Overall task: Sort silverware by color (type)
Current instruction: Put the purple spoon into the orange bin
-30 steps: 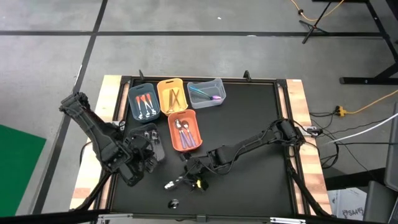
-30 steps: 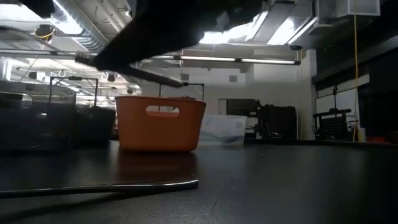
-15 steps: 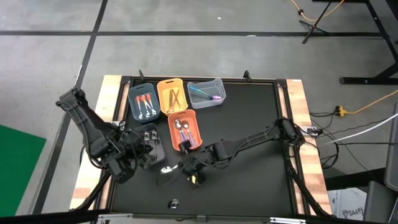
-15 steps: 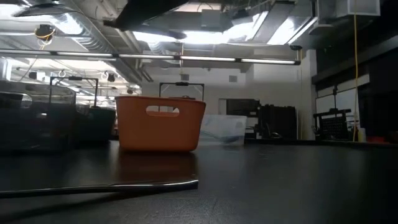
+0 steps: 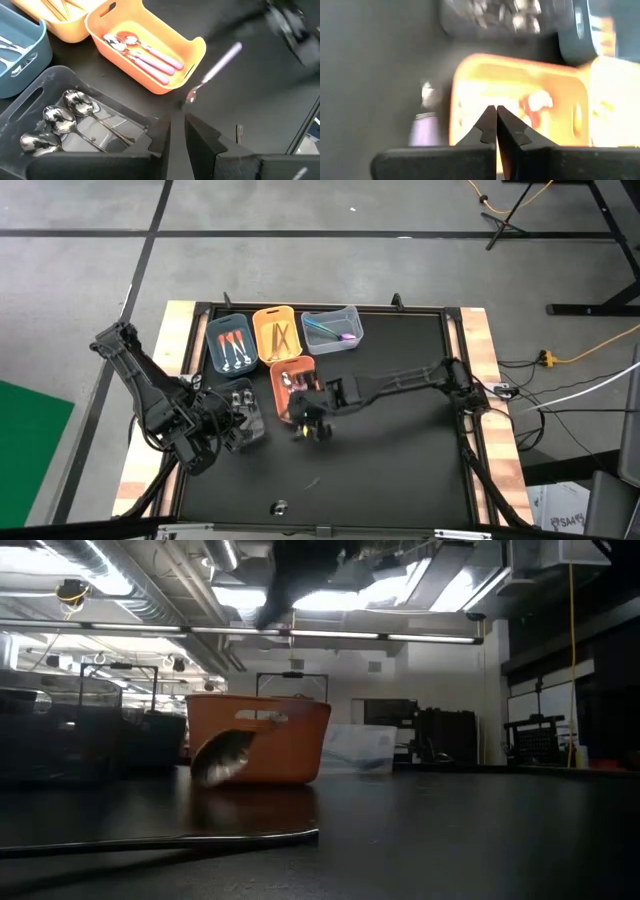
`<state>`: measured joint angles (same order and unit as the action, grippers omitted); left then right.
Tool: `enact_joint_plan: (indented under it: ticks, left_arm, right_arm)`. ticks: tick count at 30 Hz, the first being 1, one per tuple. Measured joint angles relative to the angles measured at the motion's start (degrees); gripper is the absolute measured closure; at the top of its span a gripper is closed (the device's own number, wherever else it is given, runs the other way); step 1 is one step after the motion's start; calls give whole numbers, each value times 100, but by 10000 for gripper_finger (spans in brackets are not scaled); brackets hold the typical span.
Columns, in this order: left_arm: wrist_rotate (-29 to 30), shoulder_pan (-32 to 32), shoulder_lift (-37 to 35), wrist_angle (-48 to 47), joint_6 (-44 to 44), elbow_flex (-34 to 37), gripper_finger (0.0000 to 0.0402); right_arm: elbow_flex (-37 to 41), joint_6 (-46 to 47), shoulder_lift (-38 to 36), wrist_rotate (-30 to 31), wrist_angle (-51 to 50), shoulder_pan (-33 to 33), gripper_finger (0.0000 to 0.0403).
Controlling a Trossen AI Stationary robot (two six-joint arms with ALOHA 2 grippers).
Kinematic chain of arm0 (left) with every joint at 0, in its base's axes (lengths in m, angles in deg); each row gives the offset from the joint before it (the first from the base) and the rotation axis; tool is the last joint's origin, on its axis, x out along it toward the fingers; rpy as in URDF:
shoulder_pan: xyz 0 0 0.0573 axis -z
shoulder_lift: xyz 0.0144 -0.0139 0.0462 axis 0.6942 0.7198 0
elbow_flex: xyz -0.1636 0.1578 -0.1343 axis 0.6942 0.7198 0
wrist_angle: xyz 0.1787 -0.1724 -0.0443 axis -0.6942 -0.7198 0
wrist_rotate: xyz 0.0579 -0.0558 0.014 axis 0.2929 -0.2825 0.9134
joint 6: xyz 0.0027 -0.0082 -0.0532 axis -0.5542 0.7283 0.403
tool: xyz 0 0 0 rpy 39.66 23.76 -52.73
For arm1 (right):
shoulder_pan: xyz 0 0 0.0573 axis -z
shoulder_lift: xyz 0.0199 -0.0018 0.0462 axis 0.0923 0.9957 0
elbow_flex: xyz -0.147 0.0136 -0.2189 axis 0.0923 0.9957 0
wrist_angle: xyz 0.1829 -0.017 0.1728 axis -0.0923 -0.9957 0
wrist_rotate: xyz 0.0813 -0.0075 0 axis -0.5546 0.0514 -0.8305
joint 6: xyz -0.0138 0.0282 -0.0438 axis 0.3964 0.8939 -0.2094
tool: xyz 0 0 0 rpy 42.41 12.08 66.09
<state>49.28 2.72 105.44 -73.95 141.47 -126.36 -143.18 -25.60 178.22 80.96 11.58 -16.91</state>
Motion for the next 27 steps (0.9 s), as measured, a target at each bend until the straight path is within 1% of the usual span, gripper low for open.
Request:
enact_joint_plan:
  ticks: [5,10,13,18,21,27]
  left_arm:
    - [2,2,0,0,0,0,351]
    - [2,2,0,0,0,0,351]
    - [2,2,0,0,0,0,351]
    - [2,1,2,2,2,0,351]
    - [1,2,2,2,2,0,351]
    - [1,1,2,2,0,0,351]
  right_arm:
    - [260,328,32,-34,-443,487,402]
    - [380,470,39,-650,-454,653,403]
    - [387,481,39,-918,-449,492,403]
    - [387,646,37,-792,-466,67,403]
    - [387,1040,33,-762,-566,-163,403]
    - [387,2199,33,-759,-589,-480,402]
